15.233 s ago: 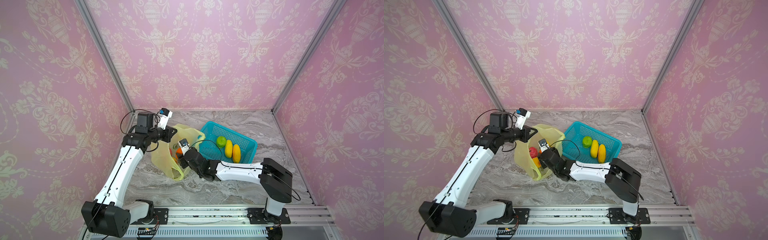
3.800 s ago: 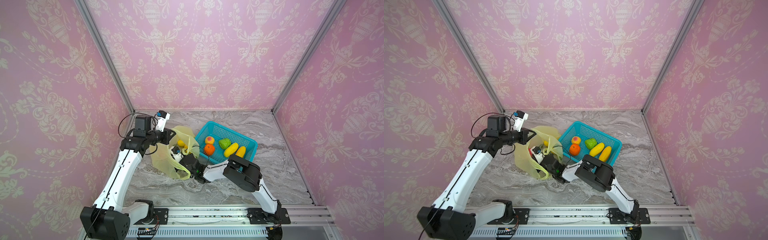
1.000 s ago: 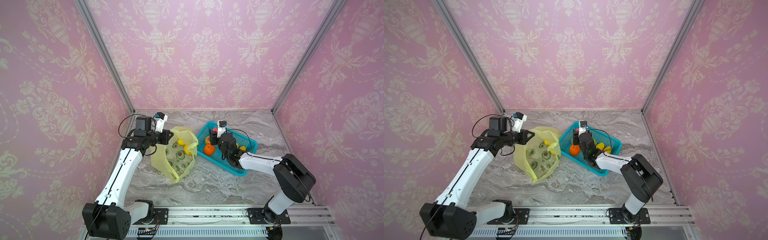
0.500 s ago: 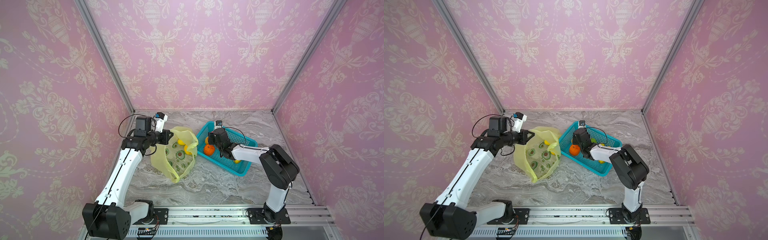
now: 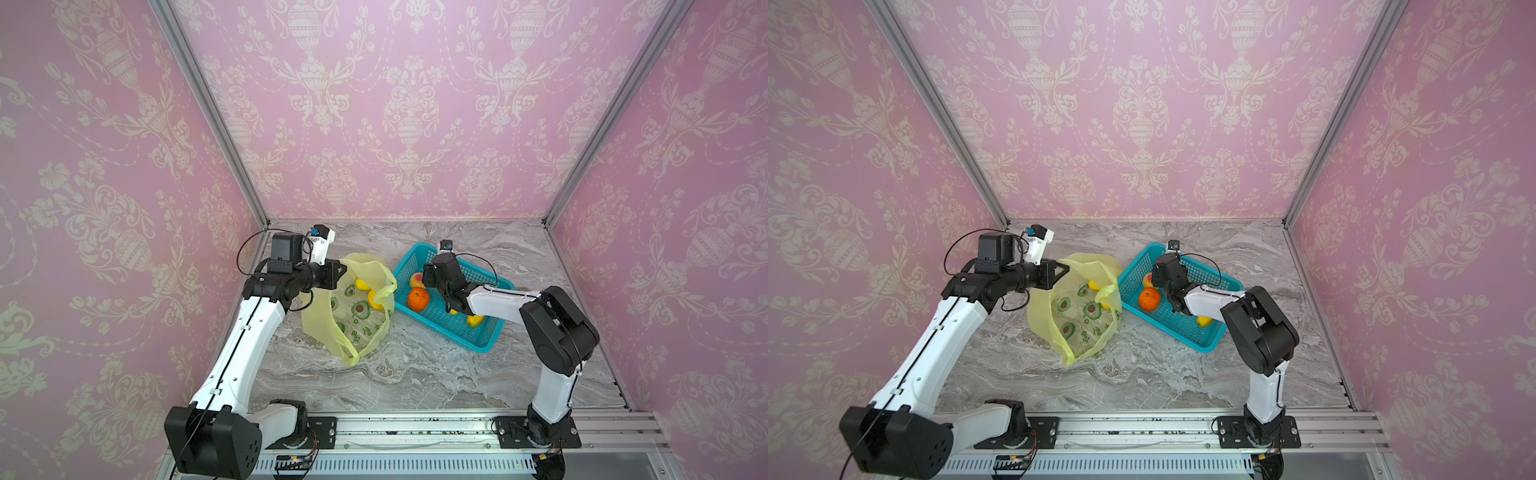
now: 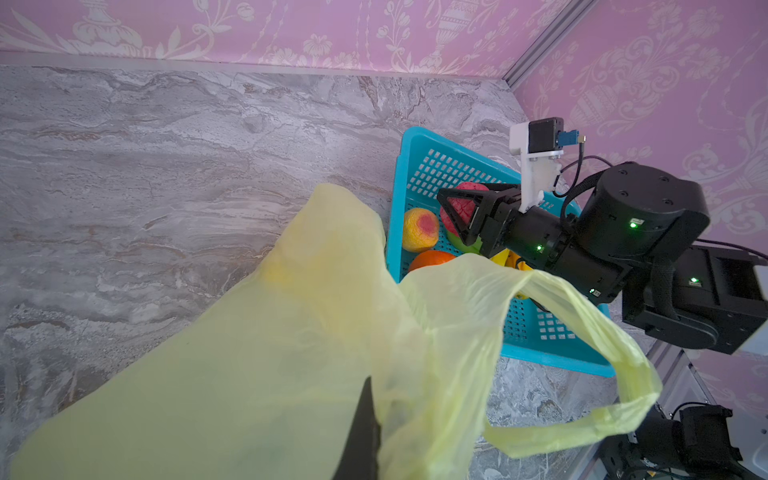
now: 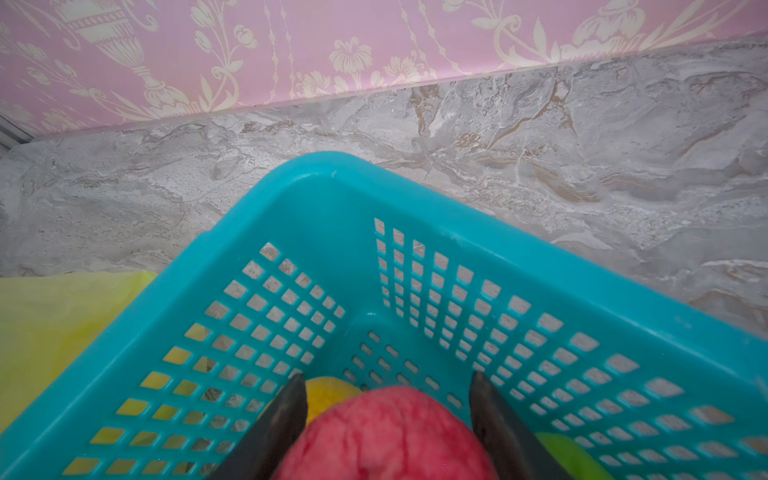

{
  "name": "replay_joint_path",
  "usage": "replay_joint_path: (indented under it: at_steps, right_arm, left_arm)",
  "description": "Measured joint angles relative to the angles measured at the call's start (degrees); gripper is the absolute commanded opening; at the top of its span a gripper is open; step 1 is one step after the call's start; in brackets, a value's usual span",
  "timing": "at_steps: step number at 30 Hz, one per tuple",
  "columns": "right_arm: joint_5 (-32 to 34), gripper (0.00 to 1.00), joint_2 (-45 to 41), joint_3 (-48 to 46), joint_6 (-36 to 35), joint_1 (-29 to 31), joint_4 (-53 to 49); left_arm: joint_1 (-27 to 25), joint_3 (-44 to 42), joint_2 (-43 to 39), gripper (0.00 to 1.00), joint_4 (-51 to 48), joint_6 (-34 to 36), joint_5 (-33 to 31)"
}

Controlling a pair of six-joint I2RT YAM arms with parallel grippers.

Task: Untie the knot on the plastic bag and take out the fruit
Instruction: 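Open the right gripper to release the pink apple into the basket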

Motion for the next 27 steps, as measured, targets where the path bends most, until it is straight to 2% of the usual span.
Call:
replay_joint_path:
  at_steps: [4,16,27]
  right_arm:
    - [-0.9,0.81,-0.7,-2.0,0.0,0.0,2.6]
    - [-2.6,0.87,-11.6,-12.5,-0.9,0.8,11.3]
    - [-0.7,0.91,-19.5,-18.1,-8.1,7.8,17.6]
  left_arm:
    - [0.0,0.0,0.0,0.00,0.0,0.0,0.0]
    - [0.3,0.0,0.0,0.00,0.0,0.0,0.0]
    - [0.4,0.0,0.0,0.00,0.0,0.0,0.0]
